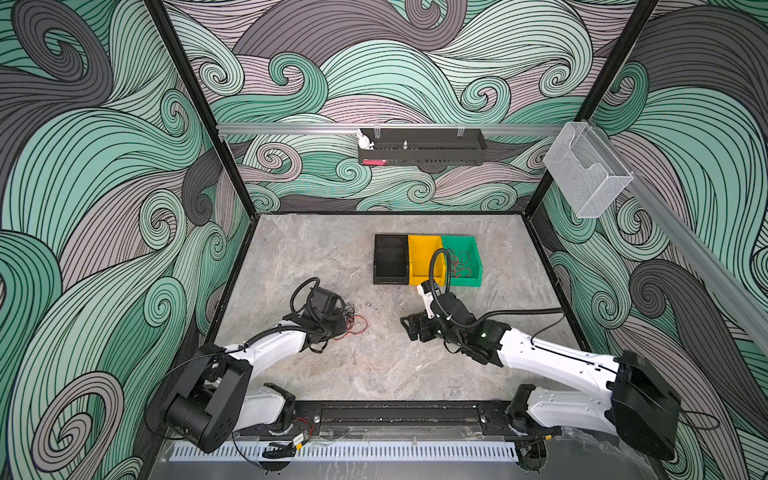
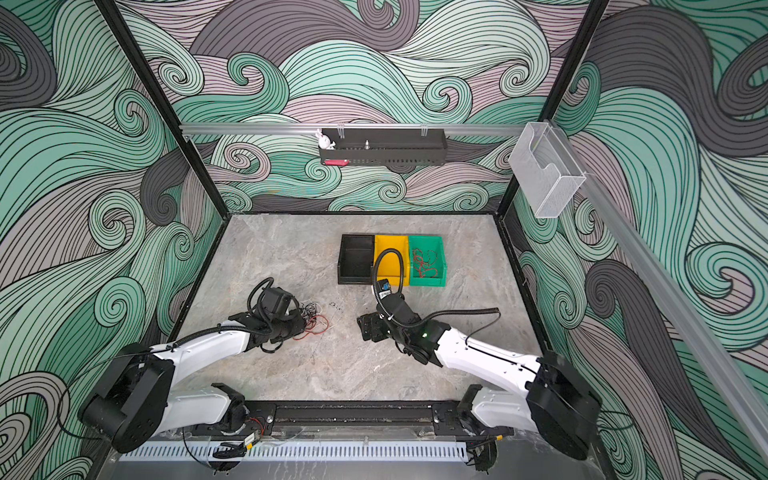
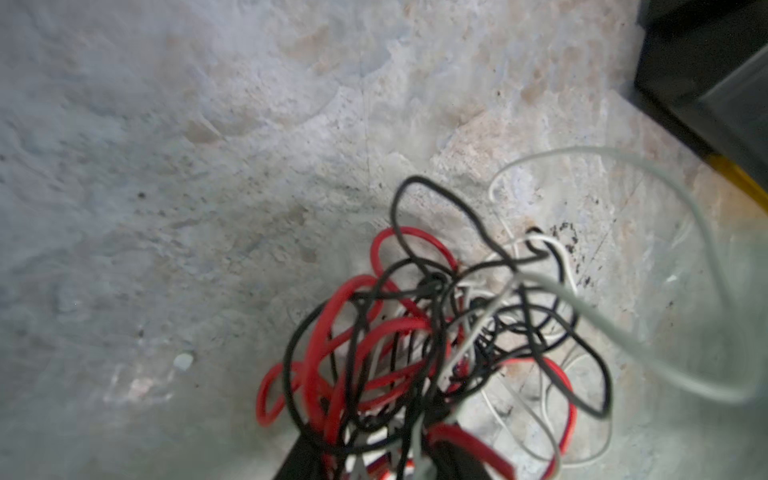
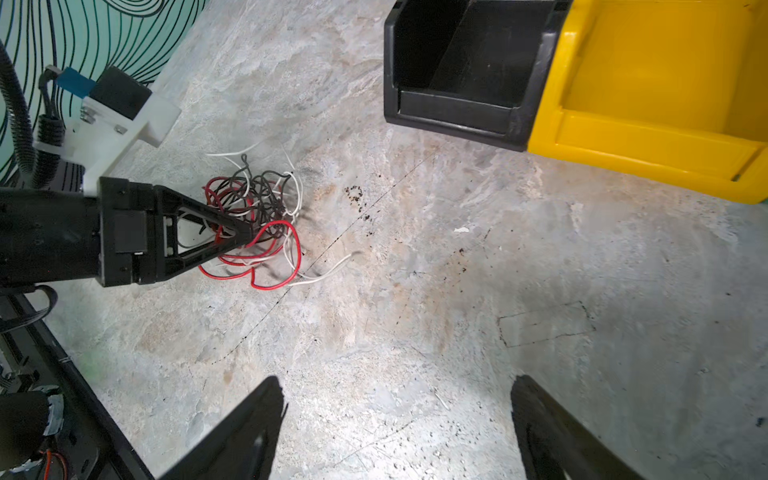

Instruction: Untangle the cables

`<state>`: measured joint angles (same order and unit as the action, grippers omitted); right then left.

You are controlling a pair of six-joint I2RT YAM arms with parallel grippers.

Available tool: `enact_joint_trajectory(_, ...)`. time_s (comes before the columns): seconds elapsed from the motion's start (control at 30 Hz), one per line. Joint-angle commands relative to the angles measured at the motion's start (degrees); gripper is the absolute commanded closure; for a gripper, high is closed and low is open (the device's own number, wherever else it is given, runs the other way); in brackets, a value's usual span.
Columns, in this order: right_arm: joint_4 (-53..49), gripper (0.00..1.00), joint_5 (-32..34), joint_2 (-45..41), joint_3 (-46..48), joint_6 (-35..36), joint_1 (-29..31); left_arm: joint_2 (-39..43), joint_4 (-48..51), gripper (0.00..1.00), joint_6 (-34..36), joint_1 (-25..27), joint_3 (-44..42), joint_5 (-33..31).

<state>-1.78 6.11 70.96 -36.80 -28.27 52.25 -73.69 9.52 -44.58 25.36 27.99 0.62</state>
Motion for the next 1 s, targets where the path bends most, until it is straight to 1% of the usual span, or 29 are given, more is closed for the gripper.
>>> enact_joint_trajectory(0.0,4.8,0.17,0.8,2.8,-1.6,-1.9,0.7,-1.1,-1.8,0.76,-0.7,0.7,1.0,0.1)
enact_joint_trajectory(0.07,6.9,0.21,-0.3,5.3,-2.4,-3.9,0.7,-1.0,-1.8,0.81,-0.7,0.7,1.0,0.1)
enact_joint_trajectory(0.2,9.2,0.31,-3.5,10.9,-5.4,-8.8,1.0,-0.7,-2.9,0.84,-1.7,0.8,0.5,1.0)
enact_joint_trajectory(0.27,9.9,0.32,-4.0,13.5,-6.9,-9.9,1.7,-0.3,-3.9,0.86,-2.3,0.9,-0.2,1.7)
enact_joint_trajectory(0.47,9.7,0.32,-3.1,18.4,-9.8,-10.4,3.6,1.7,-5.5,0.88,-3.9,0.8,-1.9,2.4)
enact_joint_trajectory(0.53,9.8,0.32,-2.7,19.6,-10.0,-11.4,4.1,2.6,-6.7,0.89,-5.3,0.8,-2.9,2.4)
enact_joint_trajectory(0.57,9.9,0.32,-2.4,20.2,-9.9,-12.1,4.5,2.9,-7.5,0.91,-6.0,0.8,-3.6,2.4)
enact_joint_trajectory(0.6,10.1,0.33,-2.3,21.0,-9.9,-12.9,4.9,3.5,-8.8,0.92,-7.0,0.8,-4.4,2.4)
enact_joint_trajectory(0.67,10.3,0.35,-2.1,22.6,-10.5,-13.8,5.6,4.3,-10.4,0.92,-8.8,0.9,-5.6,2.2)
enact_joint_trajectory(0.77,10.1,0.36,-1.7,24.6,-11.4,-15.0,6.2,5.2,-11.4,0.92,-10.1,1.0,-6.3,2.4)
enact_joint_trajectory(0.97,10.7,0.41,-1.2,27.5,-12.6,-17.2,6.5,8.4,-13.0,0.92,-11.7,1.3,-8.4,2.0)
